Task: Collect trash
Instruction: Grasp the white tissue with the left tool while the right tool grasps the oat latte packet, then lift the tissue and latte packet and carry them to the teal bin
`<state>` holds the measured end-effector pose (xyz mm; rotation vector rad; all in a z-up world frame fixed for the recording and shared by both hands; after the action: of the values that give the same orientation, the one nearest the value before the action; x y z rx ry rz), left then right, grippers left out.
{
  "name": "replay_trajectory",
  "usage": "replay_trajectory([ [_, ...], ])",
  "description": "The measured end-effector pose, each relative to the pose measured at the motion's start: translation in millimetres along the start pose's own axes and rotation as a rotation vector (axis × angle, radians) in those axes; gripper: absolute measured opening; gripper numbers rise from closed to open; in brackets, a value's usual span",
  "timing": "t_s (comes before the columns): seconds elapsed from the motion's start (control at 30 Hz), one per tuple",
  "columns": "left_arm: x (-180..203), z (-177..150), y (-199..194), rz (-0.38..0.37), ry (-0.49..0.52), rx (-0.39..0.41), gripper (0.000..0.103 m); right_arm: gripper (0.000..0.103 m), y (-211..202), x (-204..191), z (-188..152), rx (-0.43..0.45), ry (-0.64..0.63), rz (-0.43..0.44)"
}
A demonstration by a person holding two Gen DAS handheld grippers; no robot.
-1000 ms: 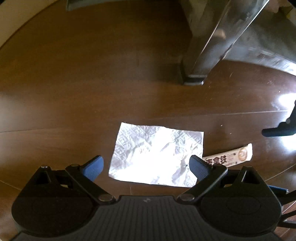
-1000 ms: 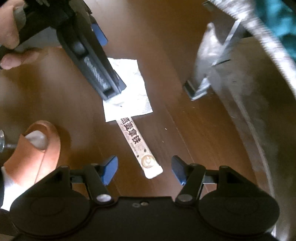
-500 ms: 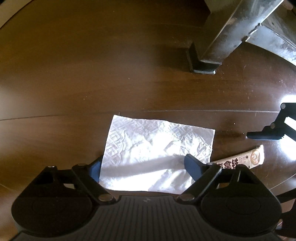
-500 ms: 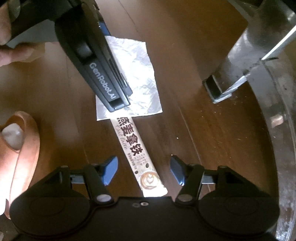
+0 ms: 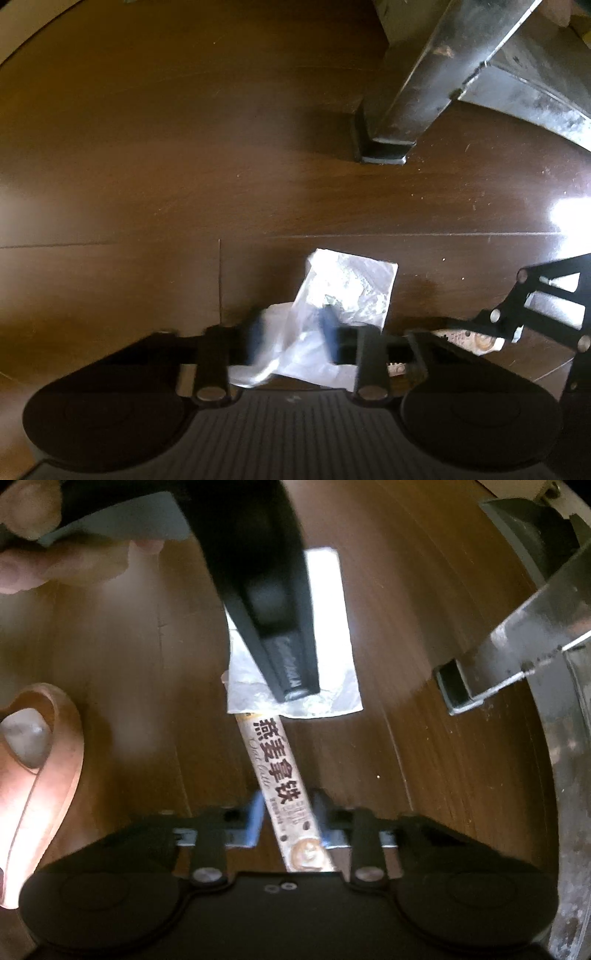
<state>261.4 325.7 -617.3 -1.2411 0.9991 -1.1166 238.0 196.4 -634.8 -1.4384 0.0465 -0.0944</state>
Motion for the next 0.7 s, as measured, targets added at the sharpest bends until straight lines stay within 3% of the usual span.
replay_trajectory([
  [0.13, -8, 1, -7, -0.02, -0.045, -0.007, 0.012, 0.018, -3, 3, -5, -0.031, 0.051, -0.01],
  [0.33, -10, -5, -29, -0.047, -0.058, -0.007, 0.01, 0.018, -28, 16, -32, -0.06, 0.184, -0.019],
  [0.7, 26, -7, -125, -0.097, 0.026, 0.07, 0.009, 0.018, -142, 29, -85, -0.023, 0.399, -0.079],
])
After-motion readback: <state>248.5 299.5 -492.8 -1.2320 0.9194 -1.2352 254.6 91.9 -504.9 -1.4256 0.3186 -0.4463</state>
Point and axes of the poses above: each gripper's, at about its wrist camera, not at the fingertips, and y roughly the way its jaws point, x to its right, z to its top, the point moved 5 cm from there along y, roughly the way its jaws point
